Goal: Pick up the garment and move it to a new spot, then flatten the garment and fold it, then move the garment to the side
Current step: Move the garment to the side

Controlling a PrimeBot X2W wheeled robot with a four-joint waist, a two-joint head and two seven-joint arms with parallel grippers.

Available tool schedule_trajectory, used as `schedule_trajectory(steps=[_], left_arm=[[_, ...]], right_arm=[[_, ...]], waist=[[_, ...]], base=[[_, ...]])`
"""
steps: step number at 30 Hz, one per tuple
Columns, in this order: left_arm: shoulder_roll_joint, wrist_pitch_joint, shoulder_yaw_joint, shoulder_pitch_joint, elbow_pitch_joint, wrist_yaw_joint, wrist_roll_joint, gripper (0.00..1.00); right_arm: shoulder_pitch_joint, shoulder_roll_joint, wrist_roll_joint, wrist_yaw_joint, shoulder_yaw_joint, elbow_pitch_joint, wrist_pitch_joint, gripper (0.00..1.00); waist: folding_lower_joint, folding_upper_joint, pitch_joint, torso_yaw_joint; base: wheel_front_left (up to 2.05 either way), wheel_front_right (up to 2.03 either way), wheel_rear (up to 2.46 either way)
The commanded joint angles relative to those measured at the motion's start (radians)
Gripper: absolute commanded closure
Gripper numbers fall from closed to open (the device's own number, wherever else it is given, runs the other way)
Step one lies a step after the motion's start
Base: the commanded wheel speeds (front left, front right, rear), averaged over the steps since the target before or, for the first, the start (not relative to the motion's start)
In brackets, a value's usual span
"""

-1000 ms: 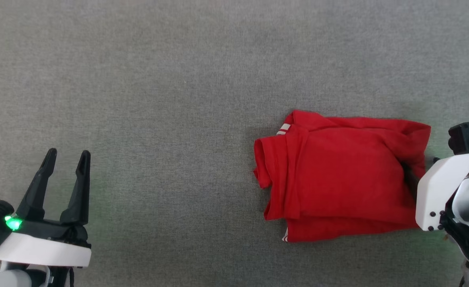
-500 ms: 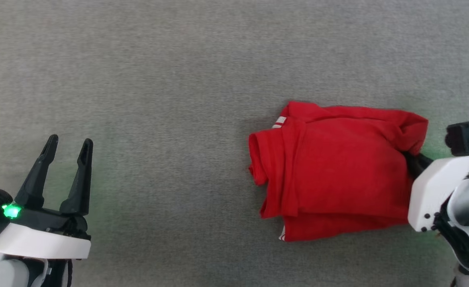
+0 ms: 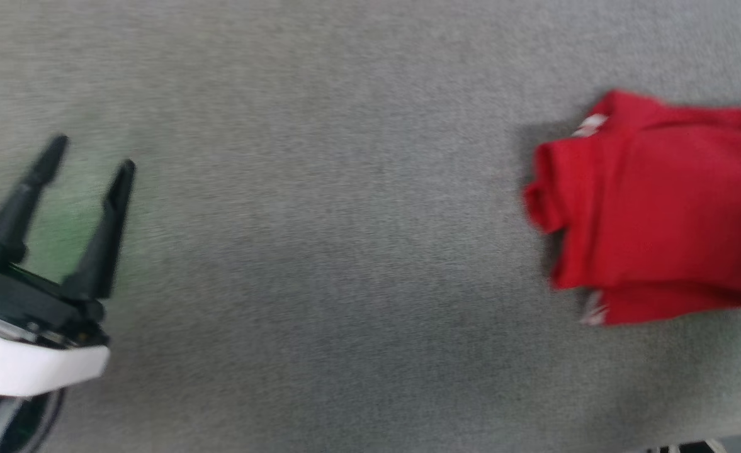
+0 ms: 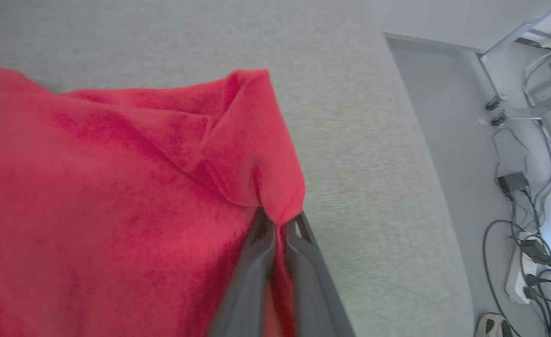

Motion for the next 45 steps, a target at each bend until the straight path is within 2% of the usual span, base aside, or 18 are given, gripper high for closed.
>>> schedule_trajectory(steps=[1,9,18,26,34,35,36,37,42,45], left_arm=[[0.025,-0.002,0.011,-0.028,-0.018,0.002,0.001,0.0],[0.131,-0.002,0.058,-0.102,-0.1,0.002,-0.026,0.0],[0.219,-0.002,0.086,-0.194,-0.186,0.003,-0.074,0.0],[0.262,-0.002,0.032,-0.249,-0.195,0.002,-0.068,0.0],[0.242,-0.002,0.02,-0.253,-0.169,0.003,-0.085,0.0],[0.236,-0.002,0.018,-0.255,-0.165,0.003,-0.086,0.0],[0.23,-0.002,0.016,-0.256,-0.161,0.003,-0.087,0.0],[0.224,-0.002,0.013,-0.256,-0.157,0.003,-0.087,0.0],[0.165,-0.002,0.007,-0.229,-0.102,0.002,-0.095,0.0],[0.125,-0.002,-0.002,-0.205,-0.056,0.002,-0.093,0.0]], right_arm=[[-0.039,0.007,-0.008,-0.003,-0.043,0.006,-0.032,1.0],[-0.199,0.038,-0.065,-0.003,-0.275,0.034,-0.178,1.0],[-0.377,0.07,-0.135,-0.003,-0.433,0.117,-0.313,1.0],[-0.461,0.089,-0.17,-0.003,-0.462,0.226,-0.399,1.0],[-0.503,0.1,-0.208,-0.003,-0.461,0.291,-0.468,1.0],[-0.504,0.1,-0.213,-0.003,-0.46,0.299,-0.473,0.69],[-0.502,0.101,-0.216,-0.003,-0.454,0.303,-0.484,0.17],[-0.501,0.1,-0.224,-0.003,-0.452,0.304,-0.496,0.0],[-0.473,0.08,-0.238,-0.003,-0.386,0.308,-0.507,0.0],[-0.447,0.06,-0.233,-0.003,-0.297,0.315,-0.498,0.0]], waist=[[0.0,0.0,0.055,-0.054],[0.0,0.0,0.126,-0.094],[0.0,0.0,0.183,-0.119],[0.0,0.0,0.207,-0.13],[0.0,0.0,0.205,-0.13],[0.0,0.0,0.2,-0.128],[0.0,0.0,0.193,-0.125],[0.0,0.0,0.185,-0.121],[0.0,0.0,0.117,-0.093],[0.0,0.0,0.06,-0.072]], base=[[0.0,0.0,0.0],[0.0,0.0,0.0],[0.0,0.0,0.0],[0.0,0.0,0.0],[0.0,0.0,0.0],[0.0,0.0,0.0],[0.0,0.0,0.0],[0.0,0.0,0.0],[0.0,0.0,0.0],[0.0,0.0,0.0]])
